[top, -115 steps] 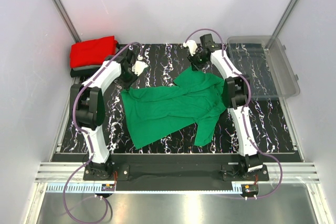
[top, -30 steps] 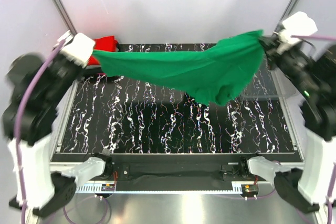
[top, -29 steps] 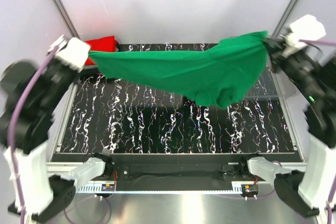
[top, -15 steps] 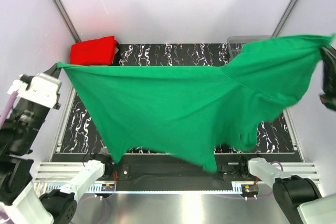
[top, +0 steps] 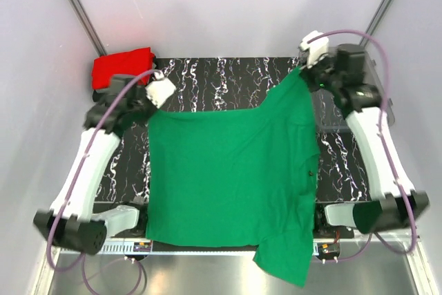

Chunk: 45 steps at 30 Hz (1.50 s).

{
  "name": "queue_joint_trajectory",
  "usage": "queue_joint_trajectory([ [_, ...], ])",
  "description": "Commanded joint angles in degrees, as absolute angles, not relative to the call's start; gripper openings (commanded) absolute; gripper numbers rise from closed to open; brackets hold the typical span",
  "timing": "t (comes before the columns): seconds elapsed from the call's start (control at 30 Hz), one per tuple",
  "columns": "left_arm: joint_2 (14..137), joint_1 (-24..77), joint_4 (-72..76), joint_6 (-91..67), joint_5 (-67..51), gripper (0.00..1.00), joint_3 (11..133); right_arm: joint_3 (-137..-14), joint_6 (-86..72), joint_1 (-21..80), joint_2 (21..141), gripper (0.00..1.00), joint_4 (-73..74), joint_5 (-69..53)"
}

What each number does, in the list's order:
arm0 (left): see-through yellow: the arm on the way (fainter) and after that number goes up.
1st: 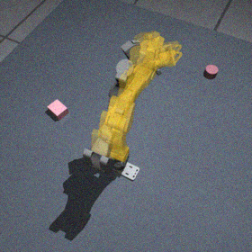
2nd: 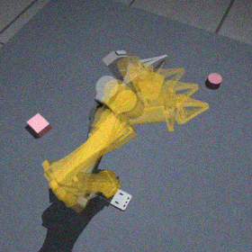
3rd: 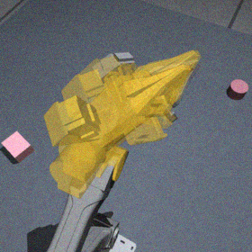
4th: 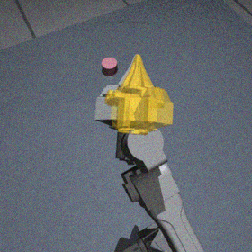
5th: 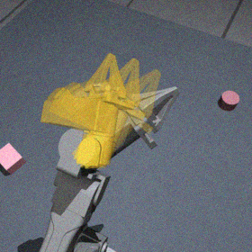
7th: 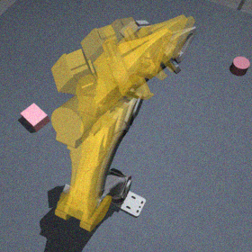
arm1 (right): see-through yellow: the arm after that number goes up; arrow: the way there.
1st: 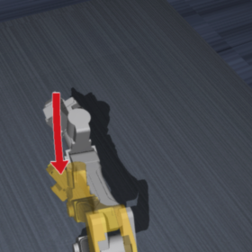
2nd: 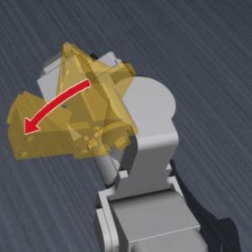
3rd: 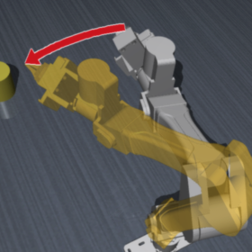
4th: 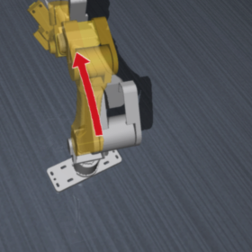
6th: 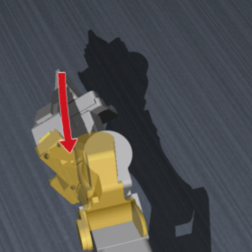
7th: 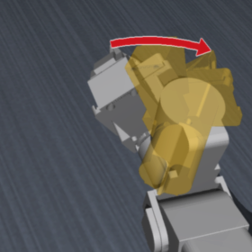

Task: Fold and stack the t-shirts
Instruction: Flatten the tshirt out, then fold the tshirt

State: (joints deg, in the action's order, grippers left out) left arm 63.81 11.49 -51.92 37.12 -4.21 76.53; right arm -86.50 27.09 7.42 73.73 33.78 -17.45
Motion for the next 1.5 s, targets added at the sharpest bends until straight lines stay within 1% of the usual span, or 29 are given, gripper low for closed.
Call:
queue_joint_trajectory([
  [0.0,68.96,10.9,-43.61,40.78,-1.85,0.0,70.68,-83.78,28.91,7.12,78.45,0.0,22.6,-20.56],
  [0.07,73.19,10.28,-39.56,40.96,-1.5,0.0,69.87,-83.15,29.97,7.21,82.6,0.0,20.05,-21.09],
  [0.1,77.82,10.02,-38.77,40.87,-1.23,0.0,70.13,-83.41,30.49,7.21,87.14,0.0,19.34,-21.35],
  [0.17,83.12,9.23,-36.65,40.26,-0.36,0.0,72.67,-84.89,31.81,7.21,92.26,0.0,17.5,-20.92],
  [0.2,88.19,9.05,-36.48,39.91,-0.18,0.0,75.82,-87.25,32.43,7.12,97.51,0.0,16.97,-19.87],
  [0.27,93.4,8.09,-36.47,39.11,-0.09,0.0,79.61,-90.6,33.31,6.86,102.89,0.0,16.35,-19.07],
  [0.3,97.78,8.0,-36.47,39.02,-0.17,0.0,83.02,-94.18,33.31,6.68,107.71,0.0,16.17,-19.07],
  [0.37,103.85,7.56,-36.39,39.37,1.56,0.0,86.47,-98.15,32.96,6.33,112.48,0.0,15.47,-19.07],
  [0.4,105.63,7.47,-36.3,39.37,1.93,0.0,89.7,-102.18,32.61,6.24,117.02,0.0,15.21,-18.29],
  [0.47,110.19,7.03,-36.39,39.37,2.72,0.0,92.71,-106.85,30.77,5.89,121.62,0.0,14.94,-17.49],
  [0.5,111.43,6.94,-36.39,39.29,2.72,0.0,94.99,-111.4,29.98,5.71,125.73,0.0,14.85,-16.45],
  [0.6,115.92,6.24,-36.39,39.72,2.9,0.0,99.21,-119.76,27.51,5.63,132.68,0.0,14.94,-15.73],
  [0.8,123.92,4.48,-36.21,38.93,3.08,0.0,108.35,-131.63,26.63,5.71,141.49,0.0,14.94,-13.81],
  [0.87,126.46,4.39,-35.77,38.94,3.51,0.0,110.55,-134.28,26.98,5.71,143.34,0.0,15.03,-13.28],
  [0.97,129.45,4.39,-35.68,38.85,3.34,0.0,114.42,-141.48,26.63,5.63,146.86,0.0,15.91,-12.92],
  [1.1,131.22,4.39,-34.98,38.5,3.25,0.0,118.03,-144.75,27.33,5.71,149.32,0.0,16.79,-12.48],
  [1.23,130.87,4.66,-34.63,37.53,2.29,0.0,119.7,-142.66,27.16,5.8,146.96,0.0,17.4,-12.65],
  [1.3,129.29,5.1,-34.63,37.44,1.32,0.0,119.88,-139.23,26.98,5.71,143.8,0.0,17.49,-13.88],
  [1.47,122.88,6.06,-34.45,37.44,-1.58,0.0,115.33,-131.07,26.89,5.71,136.25,0.0,17.4,-14.33],
])
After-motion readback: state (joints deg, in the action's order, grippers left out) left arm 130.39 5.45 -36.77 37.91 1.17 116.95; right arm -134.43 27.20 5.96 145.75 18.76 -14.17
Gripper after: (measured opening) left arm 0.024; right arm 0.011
